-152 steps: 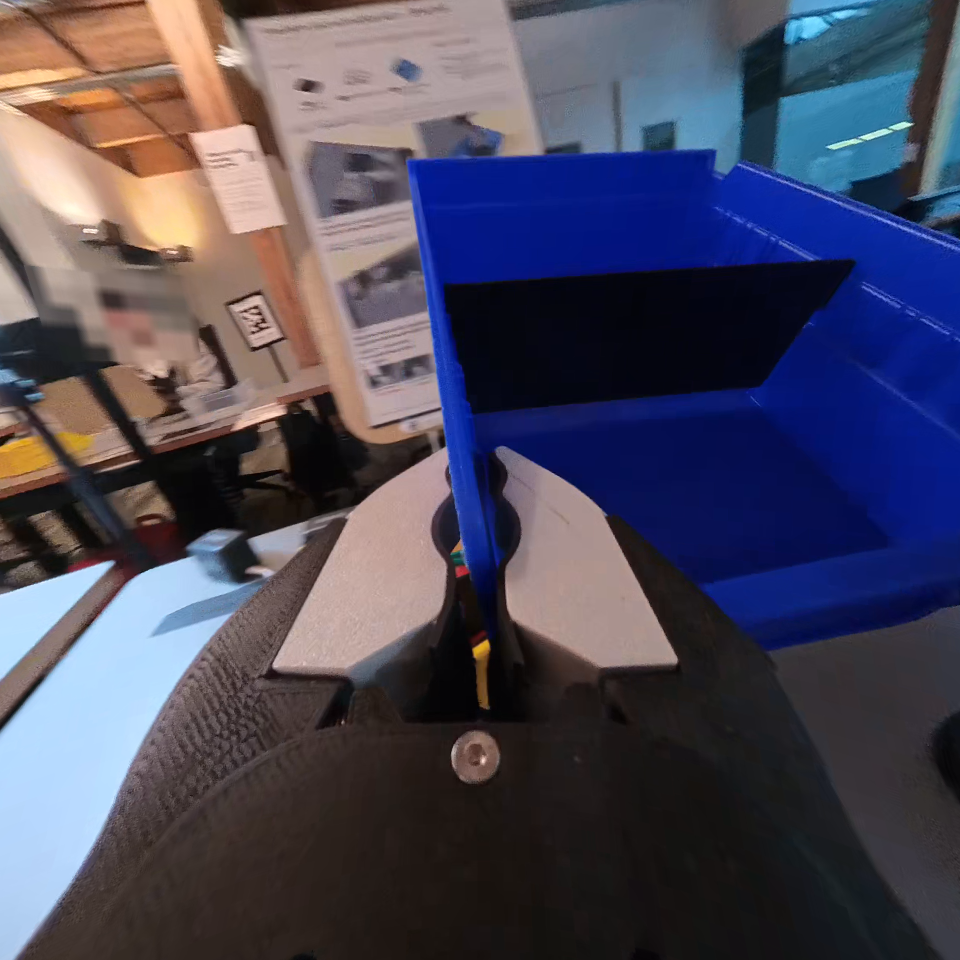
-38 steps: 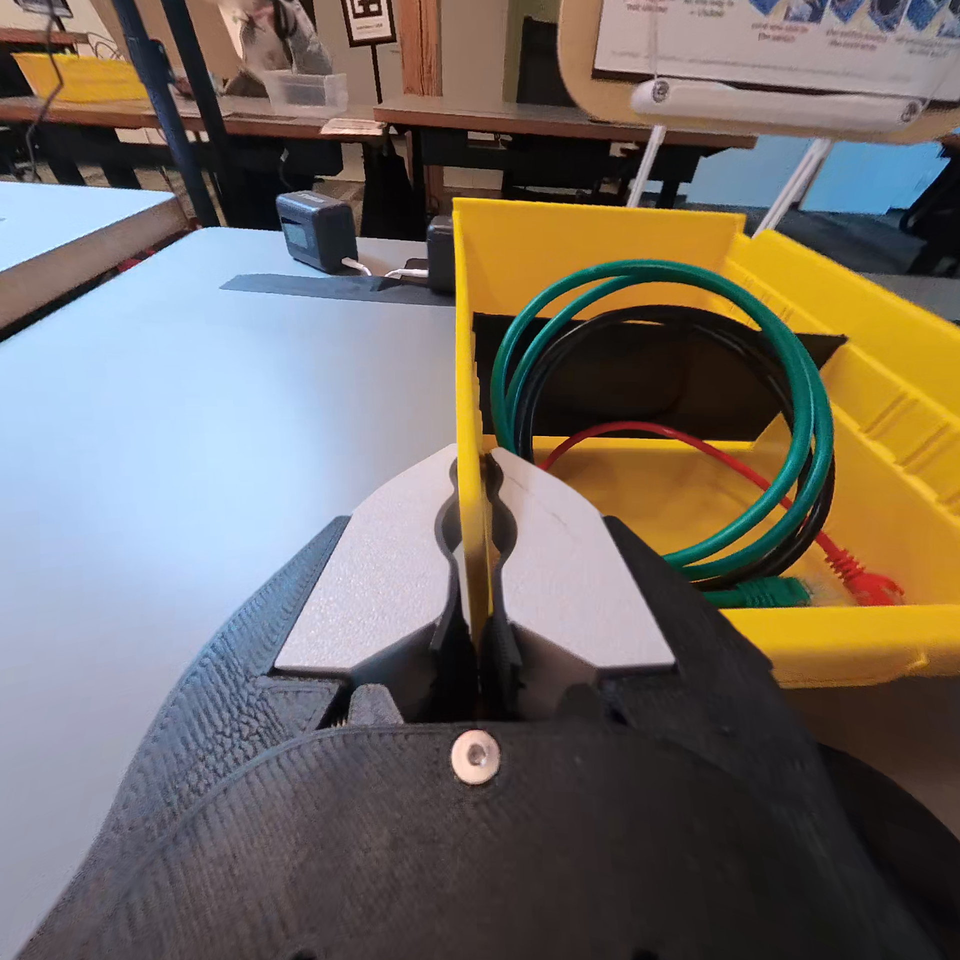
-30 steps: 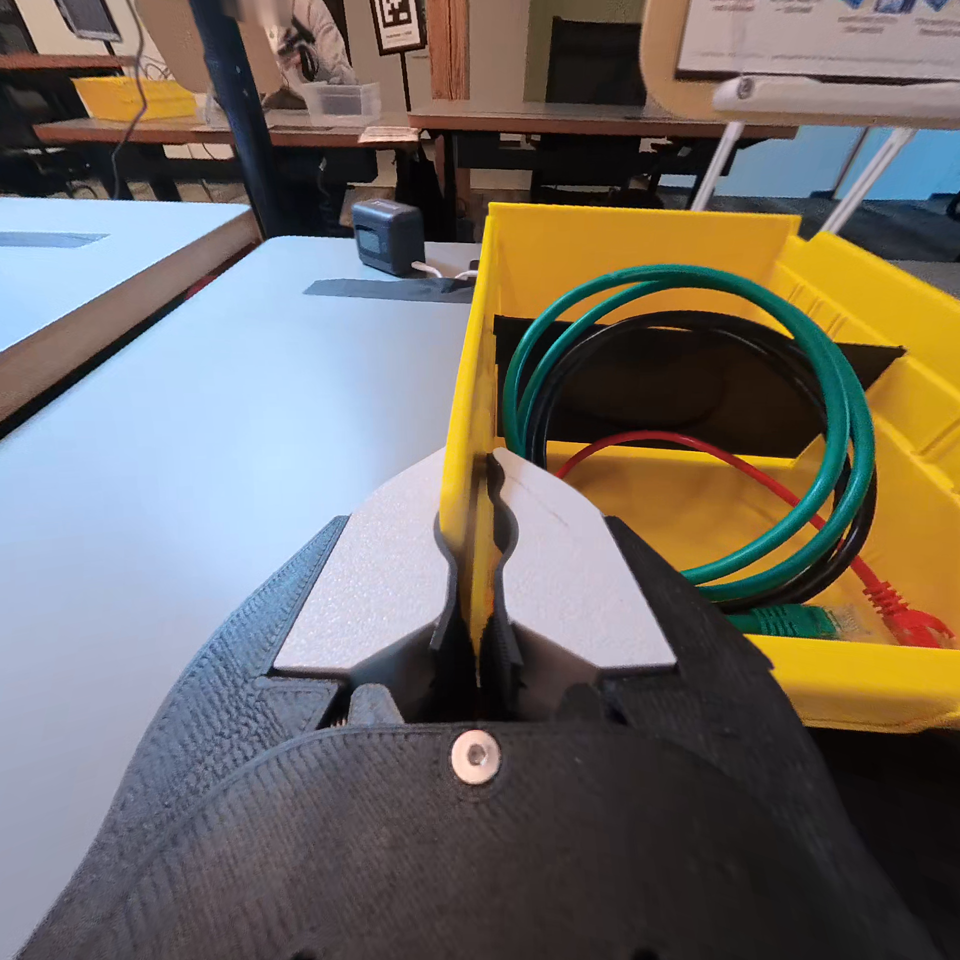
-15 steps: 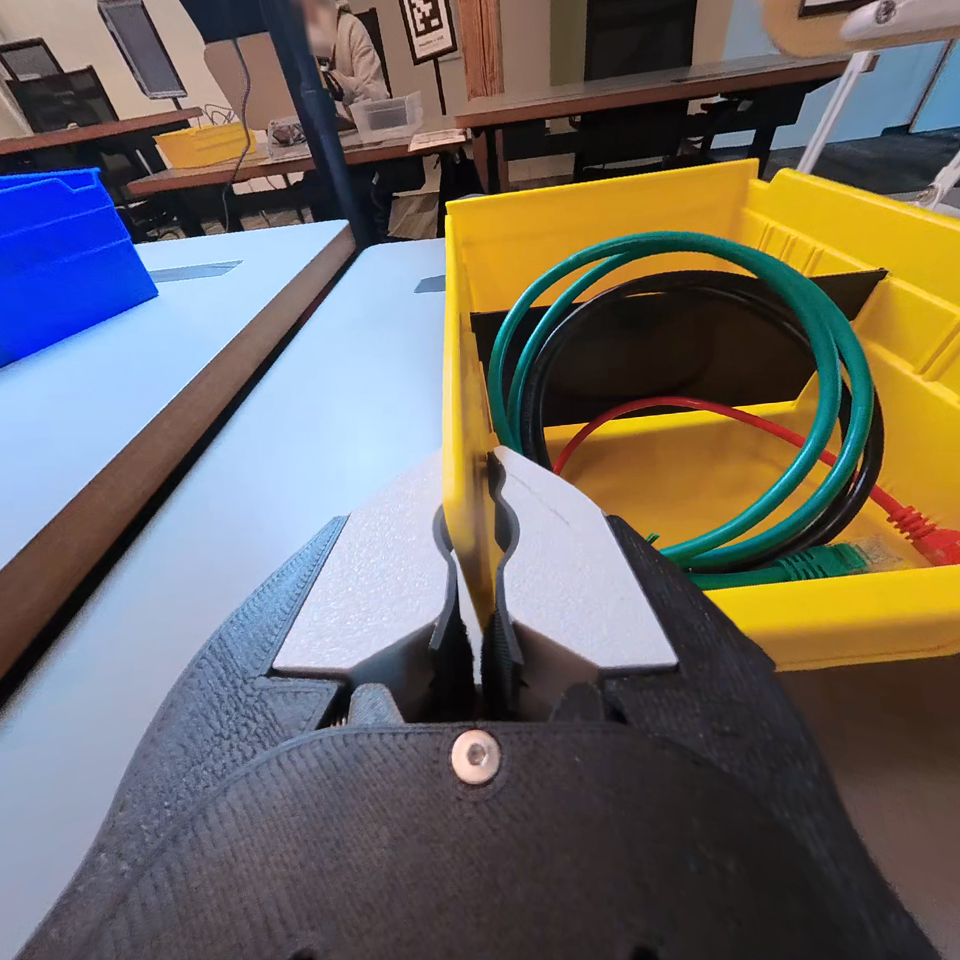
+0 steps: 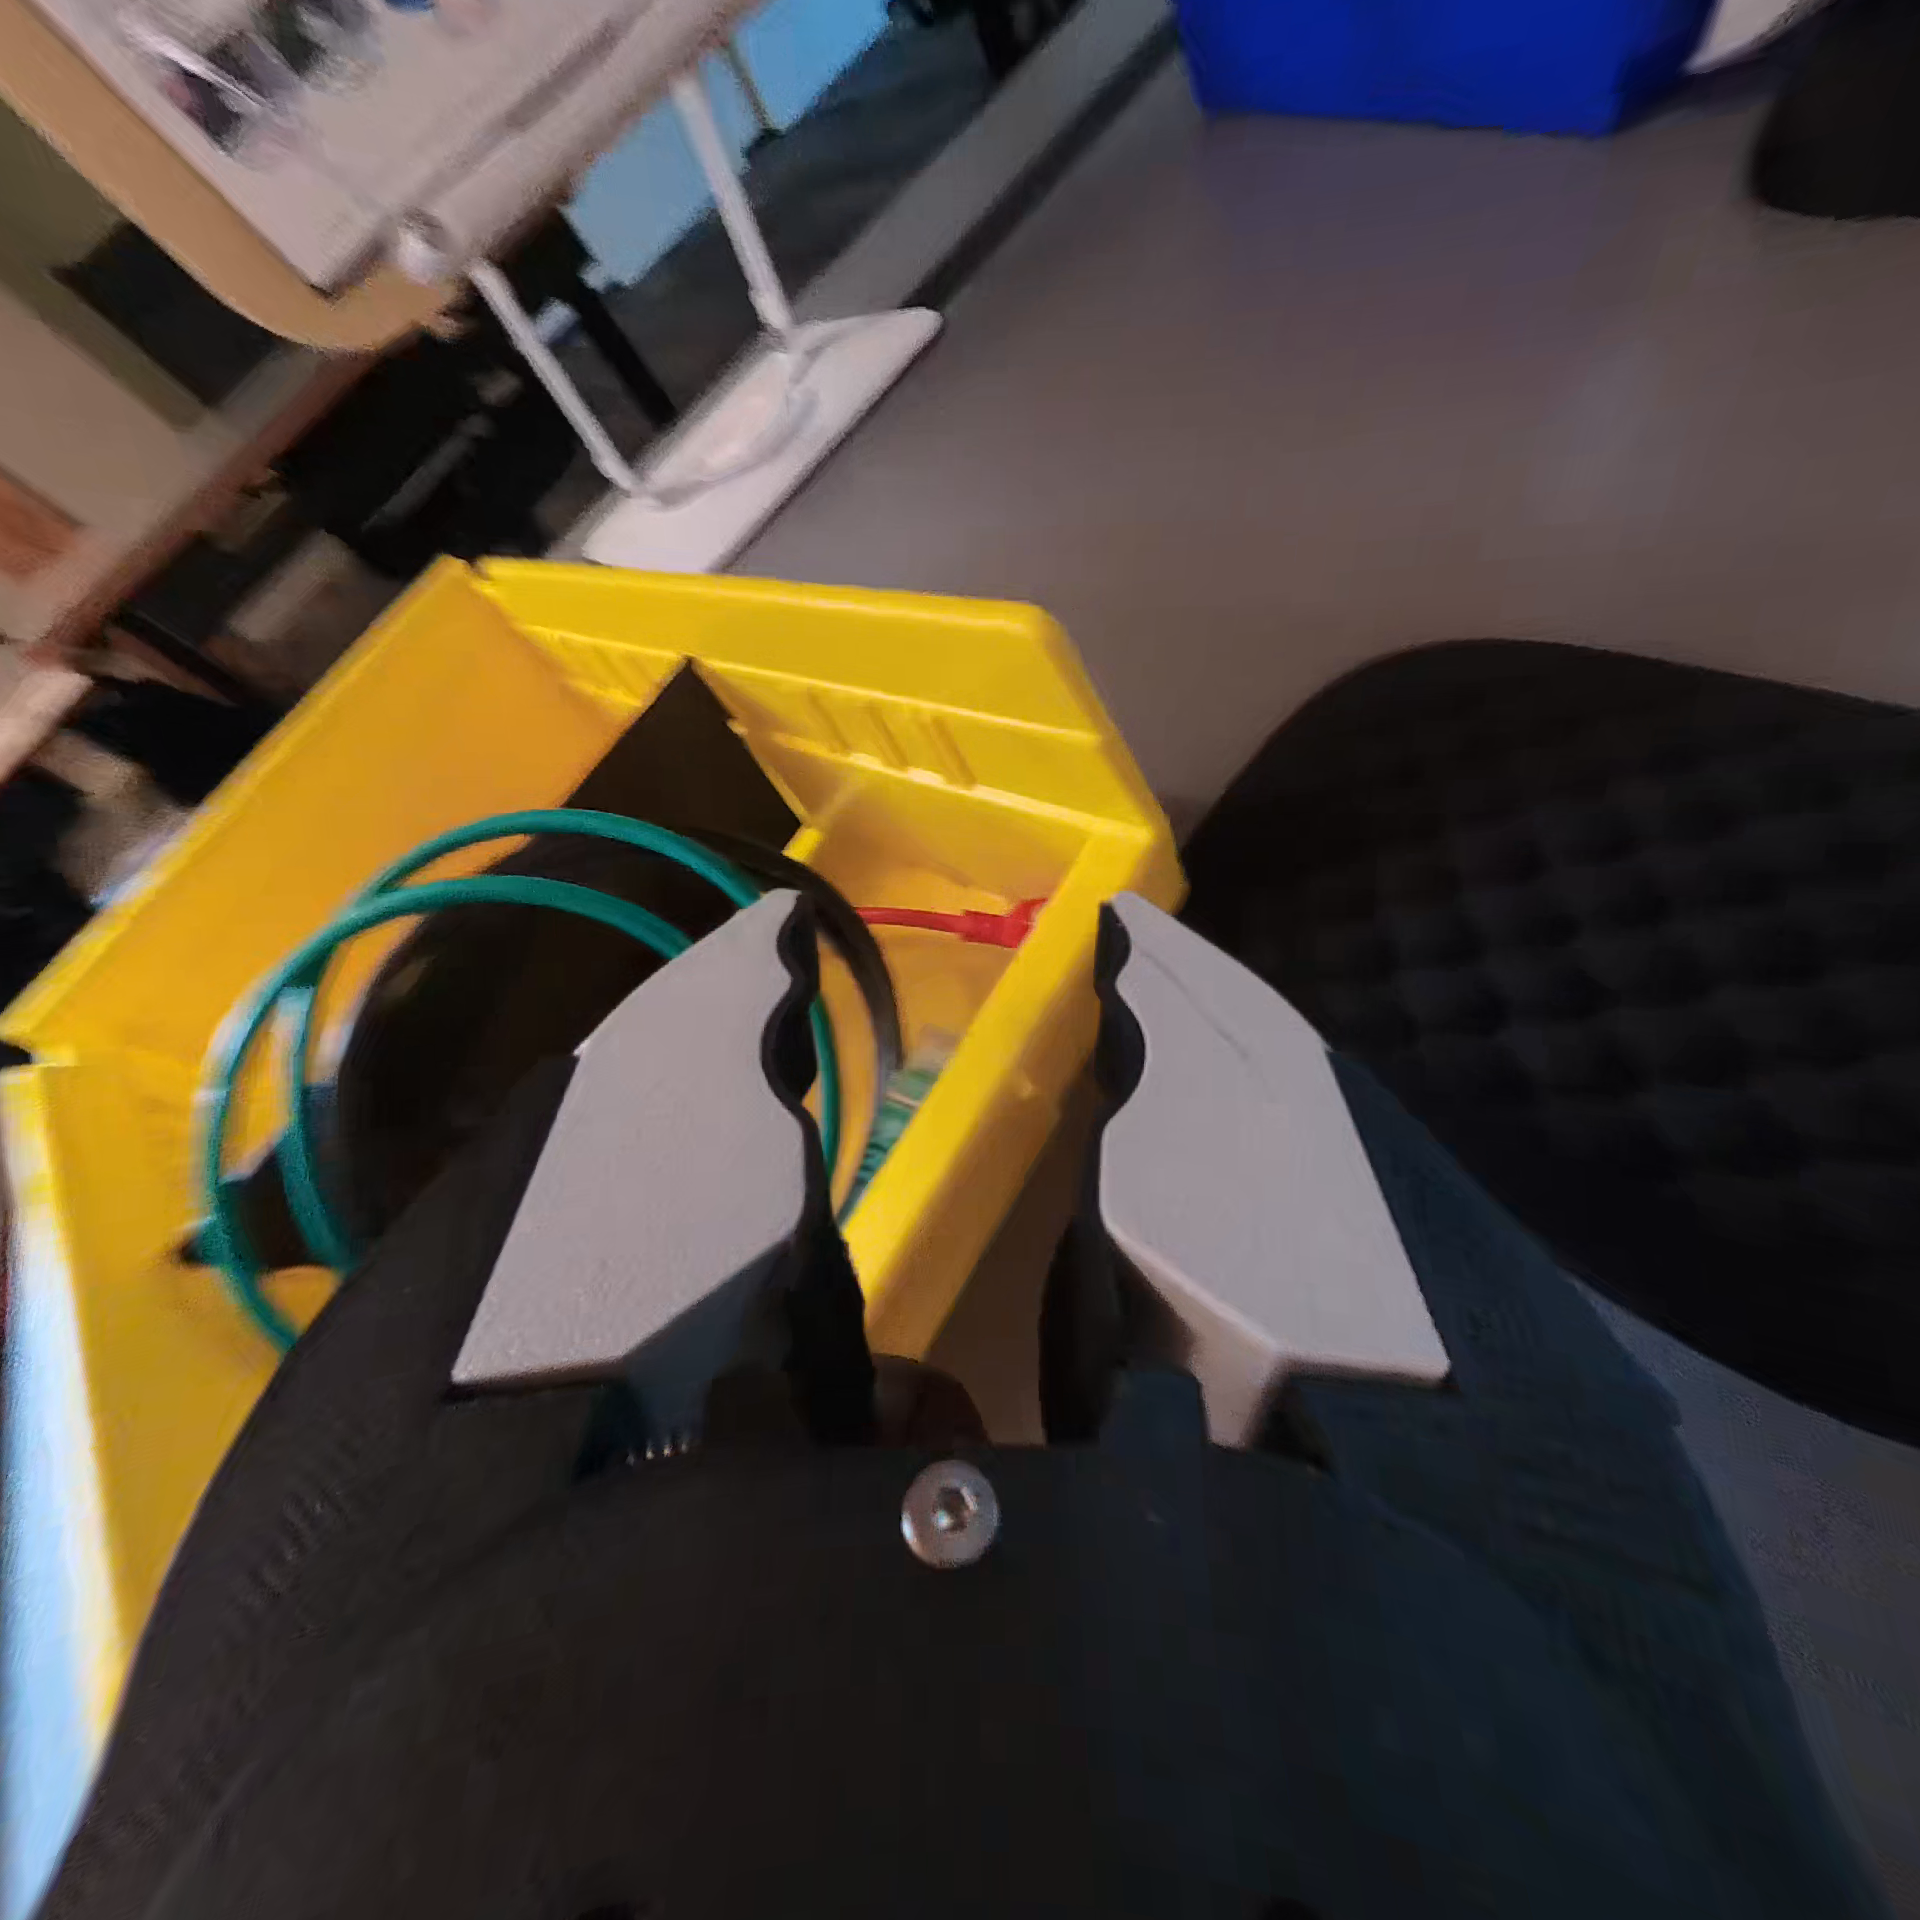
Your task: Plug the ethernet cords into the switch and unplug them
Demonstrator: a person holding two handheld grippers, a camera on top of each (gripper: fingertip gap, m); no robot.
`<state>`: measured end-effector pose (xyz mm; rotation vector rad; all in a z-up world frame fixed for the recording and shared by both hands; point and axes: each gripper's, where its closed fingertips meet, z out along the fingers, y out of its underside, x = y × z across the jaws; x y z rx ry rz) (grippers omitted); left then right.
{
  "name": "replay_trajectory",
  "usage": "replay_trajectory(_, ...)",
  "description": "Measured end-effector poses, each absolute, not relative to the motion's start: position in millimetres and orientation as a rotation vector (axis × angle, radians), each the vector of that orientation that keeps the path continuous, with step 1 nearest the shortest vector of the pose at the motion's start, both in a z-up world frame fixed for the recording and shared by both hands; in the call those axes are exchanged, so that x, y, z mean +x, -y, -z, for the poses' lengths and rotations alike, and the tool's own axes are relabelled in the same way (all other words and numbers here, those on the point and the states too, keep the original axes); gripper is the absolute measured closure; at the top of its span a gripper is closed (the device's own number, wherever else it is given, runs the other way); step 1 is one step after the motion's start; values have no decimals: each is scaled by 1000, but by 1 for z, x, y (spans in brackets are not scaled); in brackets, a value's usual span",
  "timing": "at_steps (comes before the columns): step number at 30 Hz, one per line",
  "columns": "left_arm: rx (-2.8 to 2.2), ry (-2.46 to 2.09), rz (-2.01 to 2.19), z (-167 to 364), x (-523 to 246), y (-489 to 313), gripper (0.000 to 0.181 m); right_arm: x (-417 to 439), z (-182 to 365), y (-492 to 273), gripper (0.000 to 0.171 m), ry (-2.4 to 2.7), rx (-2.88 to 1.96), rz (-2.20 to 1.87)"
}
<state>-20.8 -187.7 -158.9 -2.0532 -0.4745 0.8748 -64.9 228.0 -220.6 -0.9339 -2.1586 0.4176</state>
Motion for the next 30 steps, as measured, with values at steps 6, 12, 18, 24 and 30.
replay_trajectory(6, -2332, 467, -812, 201, -19, 207, 134, -47, 221, -256, 128, 2224, -855, -452)
replay_trajectory(12, -2407, 441, -950, 214, -22, 222, 136, -34, 222, -274, 128, 2279, -742, -469)
replay_trajectory(18, -2367, 502, -1029, 215, -27, 225, 138, -29, 224, -284, 131, 2317, -623, -332)
replay_trajectory(24, -2421, 521, -1028, 217, -25, 233, 137, -25, 223, -287, 128, 2226, -622, -411)
replay_trajectory(30, -2398, 560, -1029, 218, -16, 250, 134, -17, 224, -295, 128, 2238, -627, -401)
